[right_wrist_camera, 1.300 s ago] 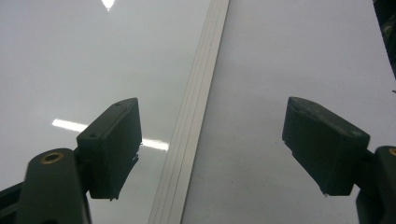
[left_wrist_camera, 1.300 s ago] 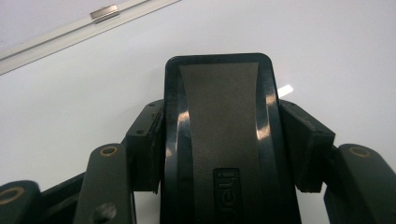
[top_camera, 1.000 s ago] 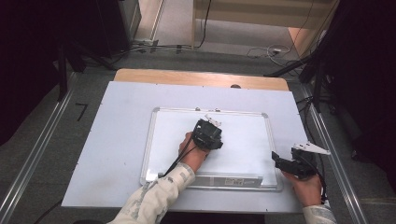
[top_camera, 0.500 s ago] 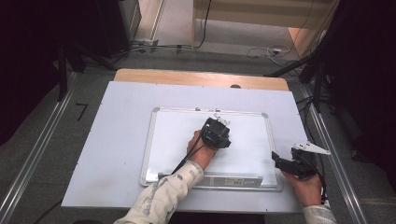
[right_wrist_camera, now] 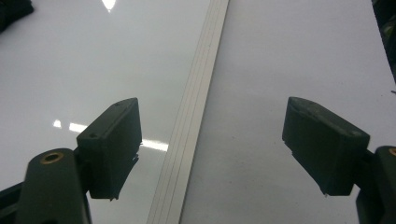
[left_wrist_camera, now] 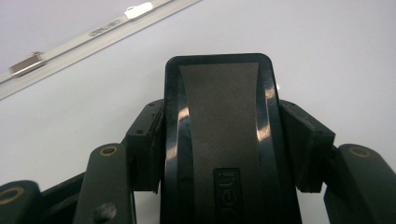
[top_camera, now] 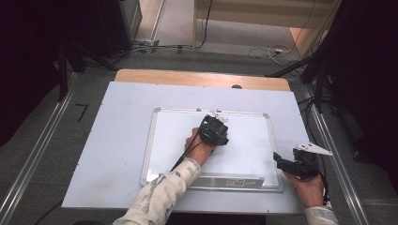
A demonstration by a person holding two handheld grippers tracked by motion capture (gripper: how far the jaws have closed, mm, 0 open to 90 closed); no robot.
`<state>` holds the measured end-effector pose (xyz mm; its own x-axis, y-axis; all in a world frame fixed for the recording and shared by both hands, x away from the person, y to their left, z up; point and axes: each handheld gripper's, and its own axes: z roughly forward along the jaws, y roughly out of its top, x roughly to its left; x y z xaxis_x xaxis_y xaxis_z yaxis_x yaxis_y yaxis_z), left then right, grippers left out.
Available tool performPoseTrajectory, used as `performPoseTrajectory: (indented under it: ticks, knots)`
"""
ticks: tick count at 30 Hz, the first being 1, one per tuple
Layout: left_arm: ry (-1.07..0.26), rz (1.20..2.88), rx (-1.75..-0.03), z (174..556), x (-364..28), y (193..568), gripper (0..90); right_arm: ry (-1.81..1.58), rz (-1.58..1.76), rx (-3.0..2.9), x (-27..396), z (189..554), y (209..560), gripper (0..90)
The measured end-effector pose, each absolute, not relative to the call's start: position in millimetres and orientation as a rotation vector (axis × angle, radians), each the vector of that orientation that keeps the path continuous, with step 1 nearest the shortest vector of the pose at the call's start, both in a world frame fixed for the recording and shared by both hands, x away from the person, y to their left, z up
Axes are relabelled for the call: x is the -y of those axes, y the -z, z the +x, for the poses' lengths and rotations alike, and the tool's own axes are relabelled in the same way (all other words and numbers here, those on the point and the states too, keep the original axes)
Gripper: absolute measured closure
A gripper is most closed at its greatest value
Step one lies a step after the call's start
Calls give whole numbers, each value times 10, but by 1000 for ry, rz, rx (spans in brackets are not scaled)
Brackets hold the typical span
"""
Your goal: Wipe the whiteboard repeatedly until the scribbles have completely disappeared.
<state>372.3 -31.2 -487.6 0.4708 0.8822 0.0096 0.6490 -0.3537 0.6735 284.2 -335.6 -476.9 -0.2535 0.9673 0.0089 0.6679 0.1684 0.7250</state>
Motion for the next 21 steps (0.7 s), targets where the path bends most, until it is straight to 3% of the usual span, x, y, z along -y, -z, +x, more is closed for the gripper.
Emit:
performPoseTrajectory:
  ticks: [6, 21]
  knots:
    - [-516, 2085, -1329, 3725, 50, 4873, 399, -861, 1539, -1994, 3347, 2850, 4772, 184]
    - [-522, 1949, -1350, 3550, -157, 4622, 397, -865, 1539, -1991, 3350, 2847, 4766, 184]
